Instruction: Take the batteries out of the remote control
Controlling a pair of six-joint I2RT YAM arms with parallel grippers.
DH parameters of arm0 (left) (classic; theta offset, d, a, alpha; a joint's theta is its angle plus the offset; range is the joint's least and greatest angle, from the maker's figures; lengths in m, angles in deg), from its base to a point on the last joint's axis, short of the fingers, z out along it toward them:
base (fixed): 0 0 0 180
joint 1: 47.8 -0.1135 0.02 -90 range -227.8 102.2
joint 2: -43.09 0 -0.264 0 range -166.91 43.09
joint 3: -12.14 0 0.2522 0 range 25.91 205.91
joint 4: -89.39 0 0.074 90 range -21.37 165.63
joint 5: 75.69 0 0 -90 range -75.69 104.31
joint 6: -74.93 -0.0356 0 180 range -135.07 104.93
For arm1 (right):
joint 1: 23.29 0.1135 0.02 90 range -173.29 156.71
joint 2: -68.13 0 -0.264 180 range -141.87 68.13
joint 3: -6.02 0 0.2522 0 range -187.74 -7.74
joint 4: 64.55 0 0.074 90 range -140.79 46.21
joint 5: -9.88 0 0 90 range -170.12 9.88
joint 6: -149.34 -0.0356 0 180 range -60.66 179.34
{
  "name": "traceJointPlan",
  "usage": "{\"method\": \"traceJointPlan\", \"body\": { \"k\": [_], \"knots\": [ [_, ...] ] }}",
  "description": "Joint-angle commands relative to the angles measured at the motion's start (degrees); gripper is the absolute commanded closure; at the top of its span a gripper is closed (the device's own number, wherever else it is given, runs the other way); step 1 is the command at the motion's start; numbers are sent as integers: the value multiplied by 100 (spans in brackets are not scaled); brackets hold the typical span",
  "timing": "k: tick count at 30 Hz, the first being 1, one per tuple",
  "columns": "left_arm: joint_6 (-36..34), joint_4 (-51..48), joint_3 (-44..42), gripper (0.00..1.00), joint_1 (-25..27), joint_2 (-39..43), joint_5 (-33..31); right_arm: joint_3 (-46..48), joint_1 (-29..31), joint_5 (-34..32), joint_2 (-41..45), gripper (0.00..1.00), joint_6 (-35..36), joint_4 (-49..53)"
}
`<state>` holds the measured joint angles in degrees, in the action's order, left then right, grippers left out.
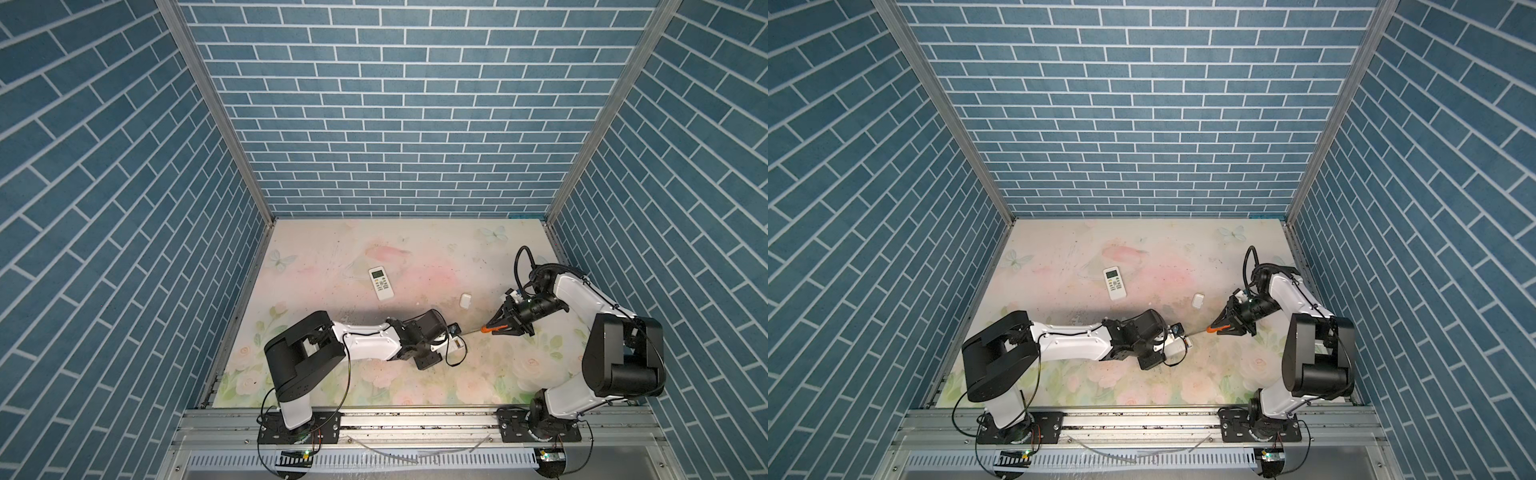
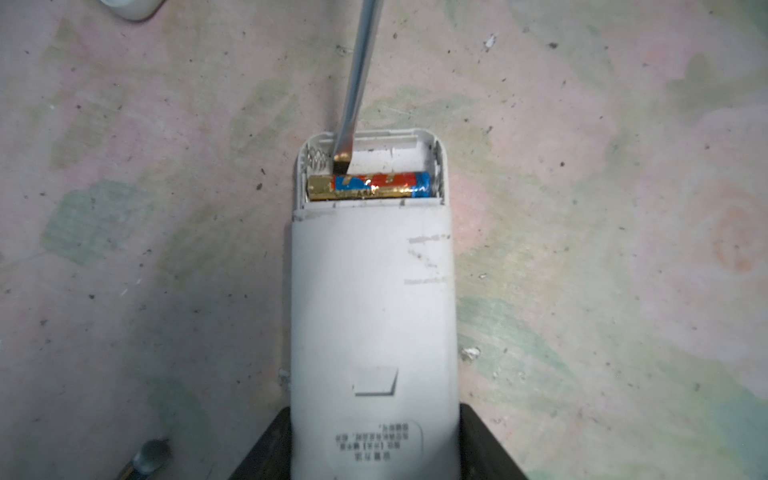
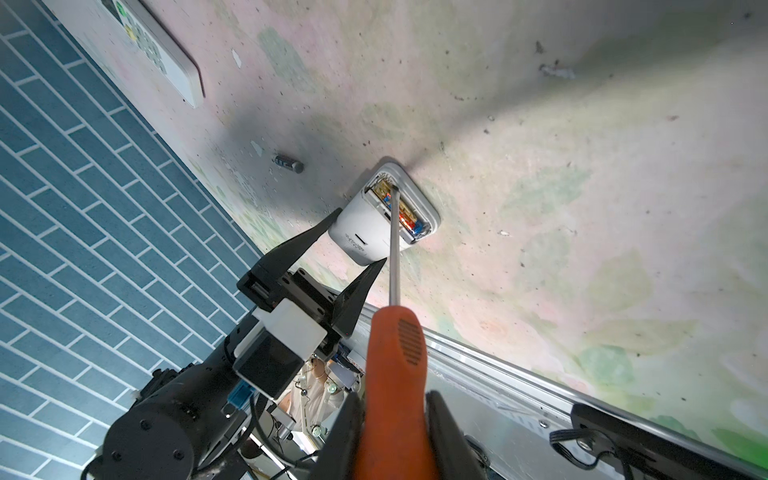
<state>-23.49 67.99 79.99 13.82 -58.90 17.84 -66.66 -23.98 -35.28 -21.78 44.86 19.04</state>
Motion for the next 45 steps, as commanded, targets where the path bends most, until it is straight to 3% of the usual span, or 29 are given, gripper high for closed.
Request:
{"method": "traceJointPlan", "body": {
  "k": [1,9,22,30,35,45],
  "knots": [
    [-127,-735,-311,57,-23,-553,-581,203,261,-736,-377,100,-19,515],
    [-69,-619,-265,57,-21,-751,-502,156,545,-986,-821,100,-89,445],
    [39,-450,-324,56,-21,-778,-641,281,555,-619,-1108,100,-380,-283],
    [268,-371,-312,56,-19,-924,-867,-150,618,-775,-1025,100,17,-149],
    [419,-458,-292,56,-78,-1008,-1011,-586,627,-1201,-743,100,184,385],
    [513,-405,-390,57,-107,-1007,-1087,-742,547,-1443,-576,100,121,722]
  ]
}}
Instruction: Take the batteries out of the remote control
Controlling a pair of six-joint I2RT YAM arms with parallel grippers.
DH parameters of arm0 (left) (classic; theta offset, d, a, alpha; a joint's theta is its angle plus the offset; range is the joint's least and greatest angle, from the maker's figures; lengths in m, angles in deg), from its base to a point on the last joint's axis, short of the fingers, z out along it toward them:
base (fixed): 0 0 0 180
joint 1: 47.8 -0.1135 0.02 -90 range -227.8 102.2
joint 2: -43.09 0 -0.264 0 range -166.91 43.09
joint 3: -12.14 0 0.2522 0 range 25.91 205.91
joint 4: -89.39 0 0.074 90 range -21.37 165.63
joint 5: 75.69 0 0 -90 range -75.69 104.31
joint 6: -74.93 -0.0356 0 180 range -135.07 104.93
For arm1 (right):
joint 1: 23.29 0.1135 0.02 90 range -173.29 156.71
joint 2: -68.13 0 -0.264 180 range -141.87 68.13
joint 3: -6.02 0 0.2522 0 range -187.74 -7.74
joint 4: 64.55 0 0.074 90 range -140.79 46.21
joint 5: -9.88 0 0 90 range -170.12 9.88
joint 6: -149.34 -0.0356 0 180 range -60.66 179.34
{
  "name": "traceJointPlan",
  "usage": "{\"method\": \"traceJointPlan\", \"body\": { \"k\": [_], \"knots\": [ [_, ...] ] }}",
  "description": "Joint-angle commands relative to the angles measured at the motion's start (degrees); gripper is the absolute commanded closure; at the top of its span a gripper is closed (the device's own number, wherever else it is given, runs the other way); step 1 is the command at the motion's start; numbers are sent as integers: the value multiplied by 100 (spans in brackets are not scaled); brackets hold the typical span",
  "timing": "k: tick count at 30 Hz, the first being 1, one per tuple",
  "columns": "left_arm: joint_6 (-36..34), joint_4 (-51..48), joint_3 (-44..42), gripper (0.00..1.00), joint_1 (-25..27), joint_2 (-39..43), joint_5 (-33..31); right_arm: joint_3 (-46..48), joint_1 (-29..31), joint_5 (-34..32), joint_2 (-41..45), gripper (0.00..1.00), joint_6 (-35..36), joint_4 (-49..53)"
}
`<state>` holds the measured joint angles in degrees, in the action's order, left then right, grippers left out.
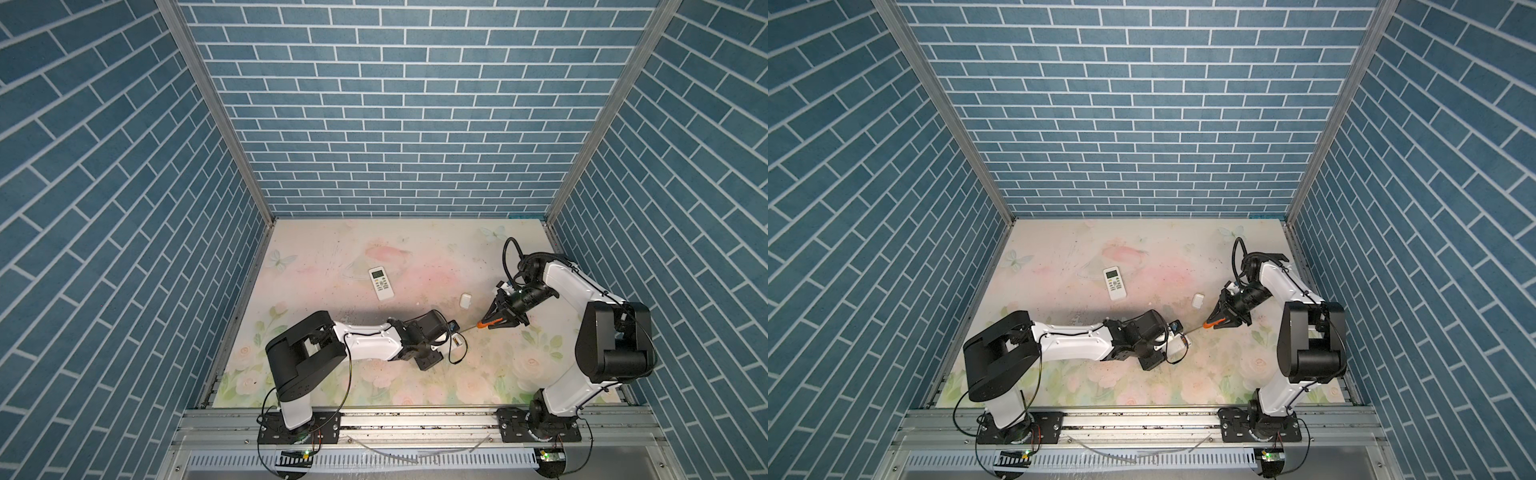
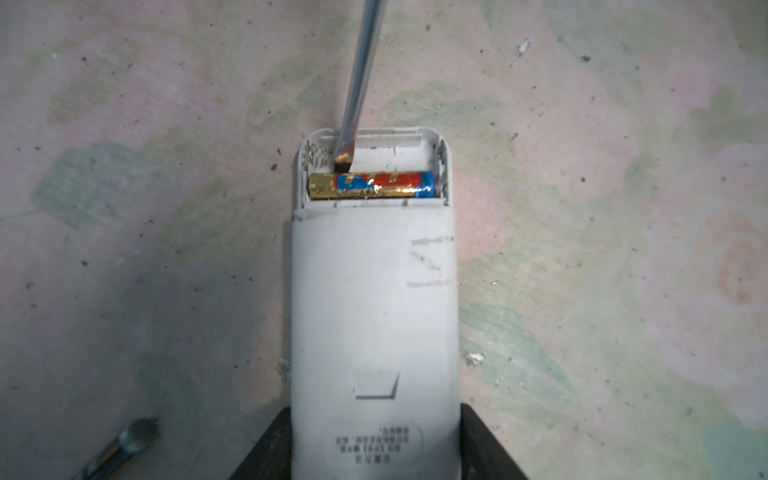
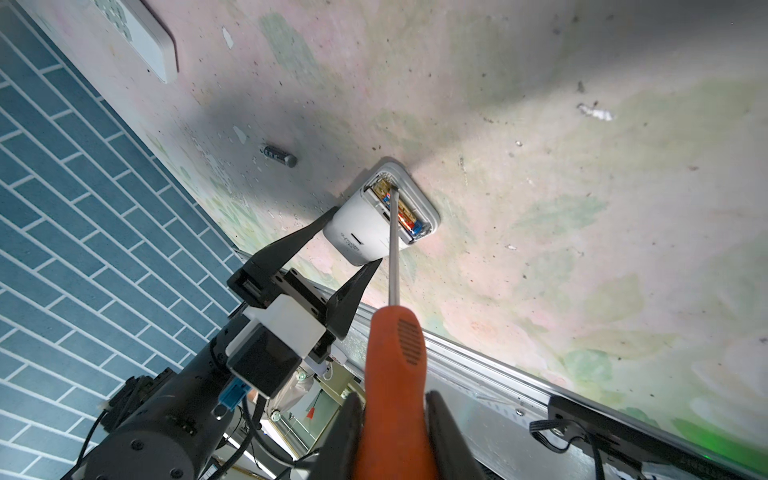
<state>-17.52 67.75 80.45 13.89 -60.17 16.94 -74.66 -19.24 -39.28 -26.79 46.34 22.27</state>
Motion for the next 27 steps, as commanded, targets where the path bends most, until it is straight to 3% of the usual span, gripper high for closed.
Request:
{"method": "traceJointPlan", "body": {
  "k": [1,20,27],
  "knots": [
    [-88,-374,-452,57,-114,-873,-995,10,20,-1035,-67,100,-13,439],
    [-141,-299,-585,58,-123,-812,-1052,-583,-638,-600,242,100,-81,876],
    [-158,-250,-603,58,-121,-783,-1046,-281,-650,-392,195,100,-201,616]
  ]
}}
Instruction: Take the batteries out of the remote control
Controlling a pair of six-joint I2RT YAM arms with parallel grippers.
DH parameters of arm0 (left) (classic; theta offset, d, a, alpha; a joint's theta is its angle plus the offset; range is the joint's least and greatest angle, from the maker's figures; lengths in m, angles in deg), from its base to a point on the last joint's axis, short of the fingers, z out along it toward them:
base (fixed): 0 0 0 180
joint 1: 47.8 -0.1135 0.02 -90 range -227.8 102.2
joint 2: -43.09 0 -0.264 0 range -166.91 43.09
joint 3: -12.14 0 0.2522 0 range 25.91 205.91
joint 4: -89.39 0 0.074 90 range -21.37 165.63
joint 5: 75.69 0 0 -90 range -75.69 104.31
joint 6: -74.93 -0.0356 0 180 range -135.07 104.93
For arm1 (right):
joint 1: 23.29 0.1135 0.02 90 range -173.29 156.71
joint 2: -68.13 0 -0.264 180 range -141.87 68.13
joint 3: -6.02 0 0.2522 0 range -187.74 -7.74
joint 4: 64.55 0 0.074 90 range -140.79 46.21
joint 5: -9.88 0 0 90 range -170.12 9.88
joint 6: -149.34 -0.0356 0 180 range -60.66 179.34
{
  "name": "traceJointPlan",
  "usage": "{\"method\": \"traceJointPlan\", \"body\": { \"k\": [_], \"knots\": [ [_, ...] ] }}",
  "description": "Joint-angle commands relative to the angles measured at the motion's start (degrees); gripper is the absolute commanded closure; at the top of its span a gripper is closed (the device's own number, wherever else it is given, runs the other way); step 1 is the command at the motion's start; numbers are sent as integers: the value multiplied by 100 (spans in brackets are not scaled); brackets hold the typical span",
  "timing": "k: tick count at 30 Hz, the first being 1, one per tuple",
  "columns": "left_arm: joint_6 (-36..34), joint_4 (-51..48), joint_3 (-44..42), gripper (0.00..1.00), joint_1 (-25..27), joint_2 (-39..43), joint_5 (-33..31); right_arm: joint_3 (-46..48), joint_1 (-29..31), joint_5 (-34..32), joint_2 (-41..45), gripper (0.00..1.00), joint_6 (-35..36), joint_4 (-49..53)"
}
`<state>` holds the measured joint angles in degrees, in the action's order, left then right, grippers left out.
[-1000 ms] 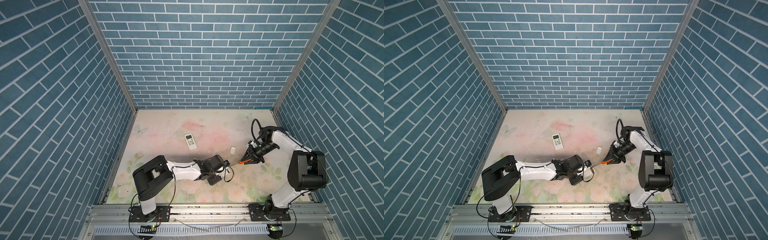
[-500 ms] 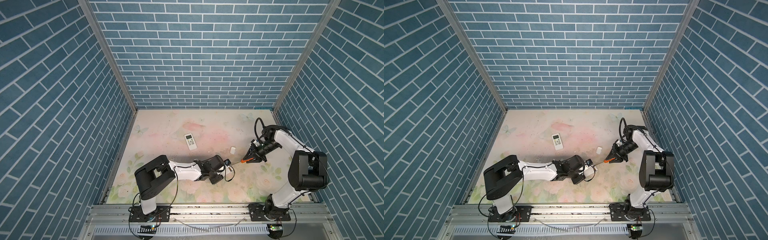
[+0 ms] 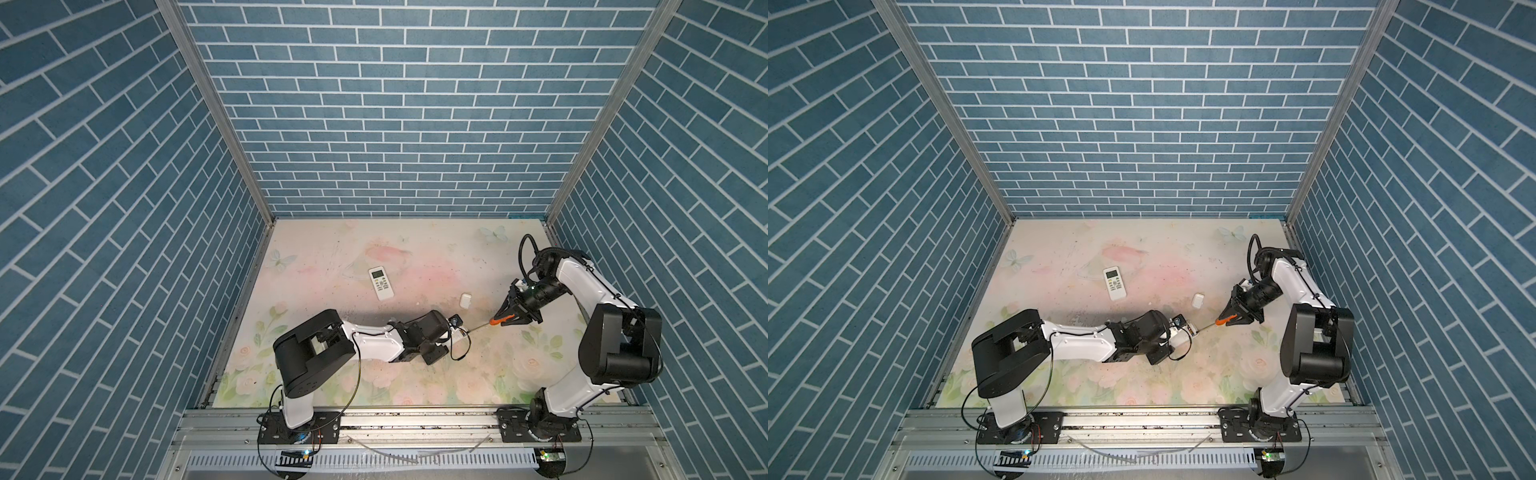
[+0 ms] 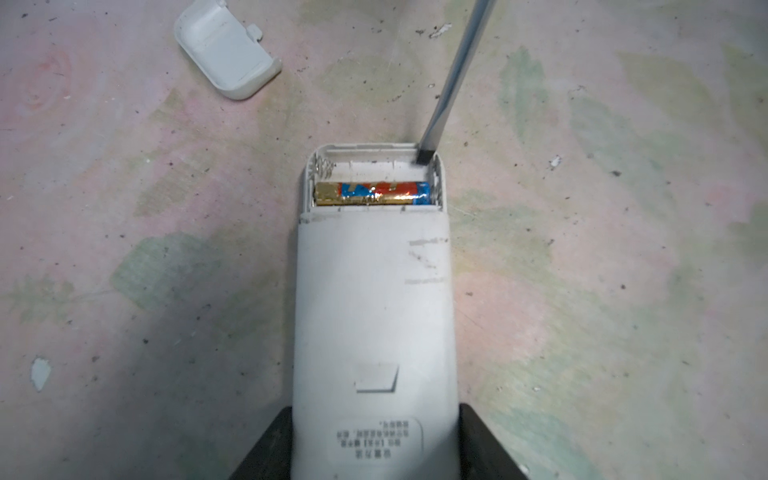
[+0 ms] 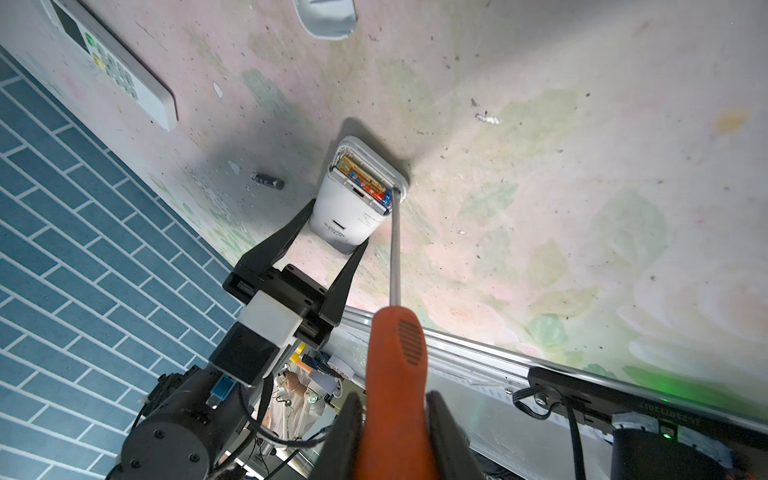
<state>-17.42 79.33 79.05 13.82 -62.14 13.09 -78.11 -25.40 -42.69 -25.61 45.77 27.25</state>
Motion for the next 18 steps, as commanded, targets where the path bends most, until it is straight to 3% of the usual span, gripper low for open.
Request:
{"method": "traceJointPlan", "body": {
  "k": [1,18],
  "knots": [
    [-177,-1413,-463,58,-114,-586,-667,111,-27,-24,70,100,-163,49],
    [-507,-1654,-268,59,14,-680,-575,307,-33,236,-638,100,-332,-338]
  ]
}}
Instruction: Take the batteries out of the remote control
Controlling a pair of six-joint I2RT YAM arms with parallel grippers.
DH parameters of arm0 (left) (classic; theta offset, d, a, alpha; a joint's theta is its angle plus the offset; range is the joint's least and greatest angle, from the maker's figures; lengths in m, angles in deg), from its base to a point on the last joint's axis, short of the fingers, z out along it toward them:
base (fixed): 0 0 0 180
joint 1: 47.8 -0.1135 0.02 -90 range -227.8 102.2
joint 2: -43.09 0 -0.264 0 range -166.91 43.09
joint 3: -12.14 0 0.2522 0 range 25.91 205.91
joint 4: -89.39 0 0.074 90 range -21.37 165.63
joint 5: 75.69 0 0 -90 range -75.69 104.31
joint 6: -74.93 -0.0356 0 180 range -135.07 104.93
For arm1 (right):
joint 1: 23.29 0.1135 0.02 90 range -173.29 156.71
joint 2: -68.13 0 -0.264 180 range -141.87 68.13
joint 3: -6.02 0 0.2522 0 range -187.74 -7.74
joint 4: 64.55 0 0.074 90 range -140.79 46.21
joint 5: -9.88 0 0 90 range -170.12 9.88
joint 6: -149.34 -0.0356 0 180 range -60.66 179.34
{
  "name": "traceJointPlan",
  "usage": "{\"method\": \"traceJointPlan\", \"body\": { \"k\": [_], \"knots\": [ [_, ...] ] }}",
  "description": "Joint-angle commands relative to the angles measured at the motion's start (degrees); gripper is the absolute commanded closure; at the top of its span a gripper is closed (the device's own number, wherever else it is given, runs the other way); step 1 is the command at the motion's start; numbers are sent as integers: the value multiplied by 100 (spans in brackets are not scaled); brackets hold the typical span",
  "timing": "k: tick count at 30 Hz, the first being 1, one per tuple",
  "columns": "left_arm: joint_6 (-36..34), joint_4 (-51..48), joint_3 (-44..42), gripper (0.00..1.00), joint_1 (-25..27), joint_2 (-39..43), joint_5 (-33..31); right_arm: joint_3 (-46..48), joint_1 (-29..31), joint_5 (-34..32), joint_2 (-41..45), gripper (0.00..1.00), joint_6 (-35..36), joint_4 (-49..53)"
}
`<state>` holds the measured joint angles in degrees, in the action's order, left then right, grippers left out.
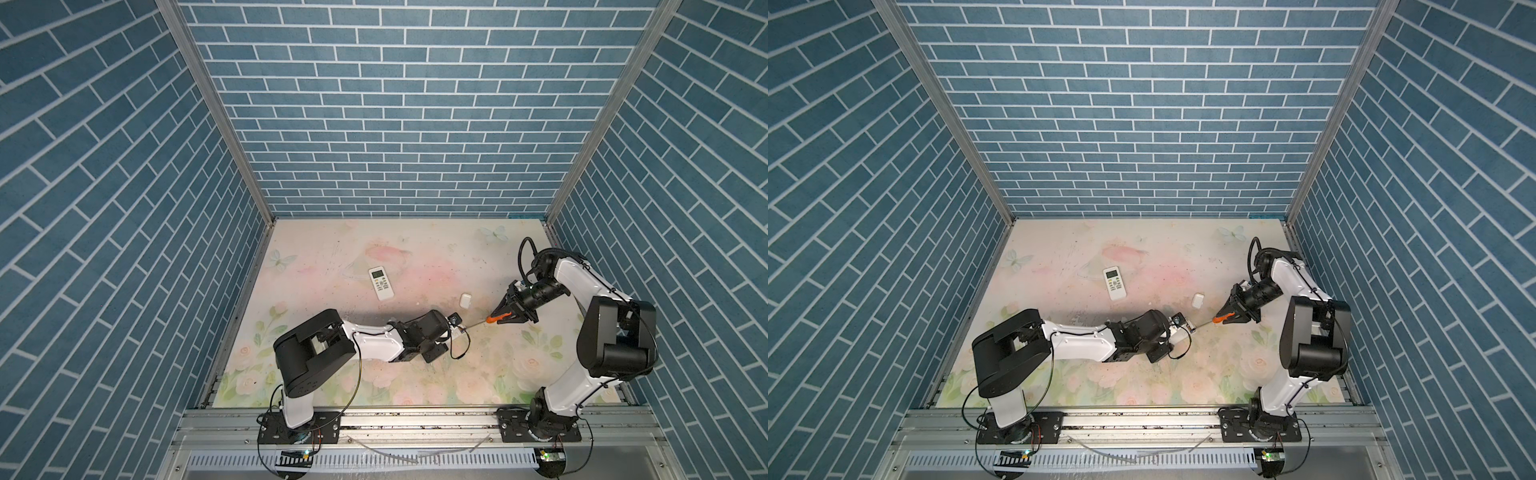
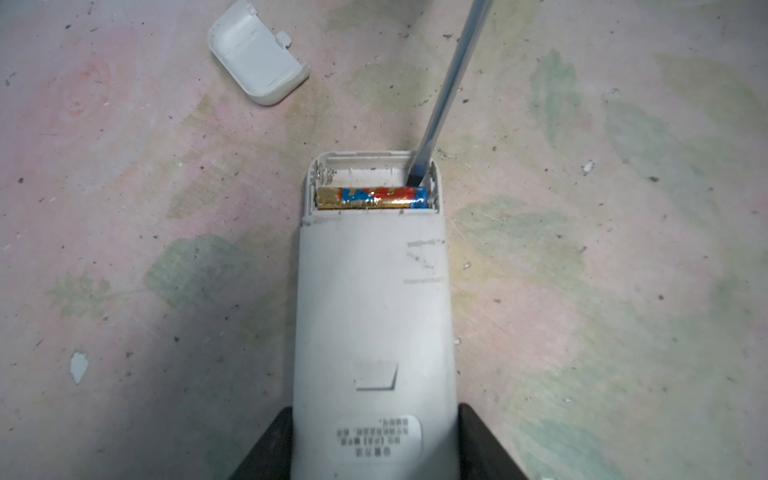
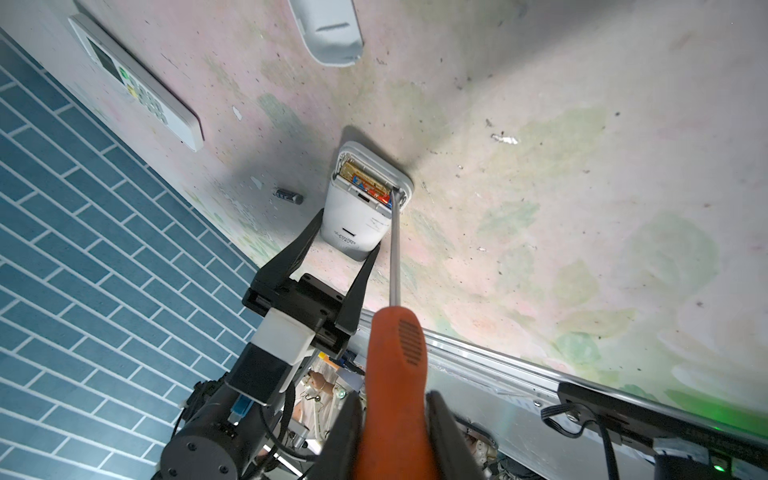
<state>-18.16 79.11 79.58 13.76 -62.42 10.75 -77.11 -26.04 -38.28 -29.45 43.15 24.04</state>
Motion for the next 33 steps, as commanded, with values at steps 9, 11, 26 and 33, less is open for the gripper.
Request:
{"method": "traceJointPlan", "body": {
  "k": [9,11,26,33],
  "knots": [
    [-593,-1775,-74,59,121,-838,-251,-40,72,-582,-622,100,83,276],
    [-603,-1773,-27,59,127,-864,-205,-71,94,-625,-696,100,102,288],
    [-692,-1958,132,59,133,-1021,113,39,345,-730,-774,100,737,-188],
    [-802,-2268,275,60,130,-1215,410,-56,351,-1090,-761,100,828,-351]
  ]
}}
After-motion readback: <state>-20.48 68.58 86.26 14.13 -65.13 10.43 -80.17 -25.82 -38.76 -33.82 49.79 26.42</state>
